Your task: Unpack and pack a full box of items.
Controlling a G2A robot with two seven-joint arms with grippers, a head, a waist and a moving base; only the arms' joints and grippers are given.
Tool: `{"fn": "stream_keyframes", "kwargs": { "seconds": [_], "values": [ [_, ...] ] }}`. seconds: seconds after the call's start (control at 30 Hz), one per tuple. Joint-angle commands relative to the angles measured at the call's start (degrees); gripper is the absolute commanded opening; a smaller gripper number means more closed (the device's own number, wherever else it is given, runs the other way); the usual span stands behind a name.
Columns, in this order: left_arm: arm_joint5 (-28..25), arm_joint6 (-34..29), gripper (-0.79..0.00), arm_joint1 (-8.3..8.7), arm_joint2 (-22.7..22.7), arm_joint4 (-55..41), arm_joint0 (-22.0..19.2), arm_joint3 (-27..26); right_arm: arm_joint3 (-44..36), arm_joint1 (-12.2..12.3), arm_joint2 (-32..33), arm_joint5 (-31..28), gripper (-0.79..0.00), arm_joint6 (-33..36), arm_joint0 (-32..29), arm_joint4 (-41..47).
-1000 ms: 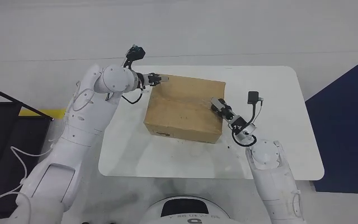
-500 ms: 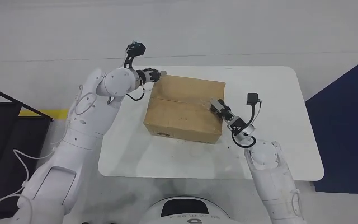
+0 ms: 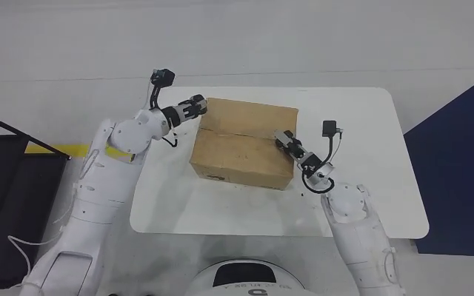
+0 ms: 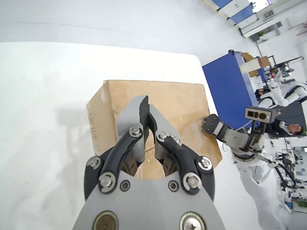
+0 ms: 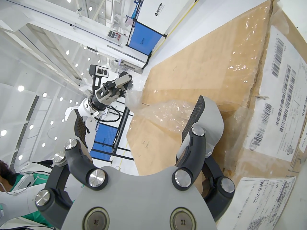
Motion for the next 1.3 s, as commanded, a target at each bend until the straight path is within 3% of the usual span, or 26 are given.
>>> {"fn": "stream_keyframes", "kwargs": {
  "seconds": [0.0, 0.27, 0.8, 0.83, 0.9, 0.93, 0.97, 1.03, 1.17, 1.27],
  "values": [
    [-2.6, 1.5, -0.785, 0.22, -1.8, -2.5, 1.6, 0.0, -0.2, 0.1, -0.3, 0.4, 0.0, -0.1, 0.2, -0.2],
    [-10.7, 8.4, -0.785, 0.87, -5.7, -3.6, 6.2, 1.4, -1.1, 0.3, -1.1, 2.0, 0.0, -0.4, 0.9, -0.7],
    [-29.2, 15.7, -0.779, 1.7, -6.7, 3.3, 8.3, 8.2, -3.0, 0.9, -1.9, 5.1, 0.0, -0.9, 1.3, -1.6],
    [-29.1, 16.4, -0.736, 1.73, -6.8, 4.1, 8.4, 8.7, -3.0, 0.9, -1.9, 5.2, 0.0, -0.9, 1.4, -1.6],
    [-27.6, 17.1, -0.486, 1.69, -6.7, 4.3, 8.4, 9.7, -3.2, 1.0, -2.1, 5.5, 0.0, -0.9, 1.5, -1.7],
    [-26.3, 17.2, -0.08, 1.64, -6.7, 3.5, 8.3, 10.4, -3.3, 1.0, -2.2, 5.6, 0.0, -1.0, 1.6, -1.7],
    [-24.8, 16.9, 0.0, 1.58, -6.7, 2.1, 8.2, 11.0, -3.3, 1.0, -2.3, 5.7, 0.0, -1.0, 1.6, -1.8],
    [-20.8, 15.5, 0.0, 1.41, -6.9, -2.5, 7.9, 12.1, -3.5, 1.1, -2.5, 5.8, 0.0, -1.0, 1.8, -1.9],
    [-18.6, 11.2, 0.0, 1.63, -7.8, -7.2, 7.9, 12.0, -3.5, 1.2, -2.6, 5.9, 0.0, -1.1, 1.8, -2.0],
    [-16.6, 6.9, 0.0, 1.65, -9.5, -18.3, 8.2, 12.2, -3.7, 1.3, -2.8, 6.1, 0.0, -1.2, 1.9, -2.1]
  ]
}}
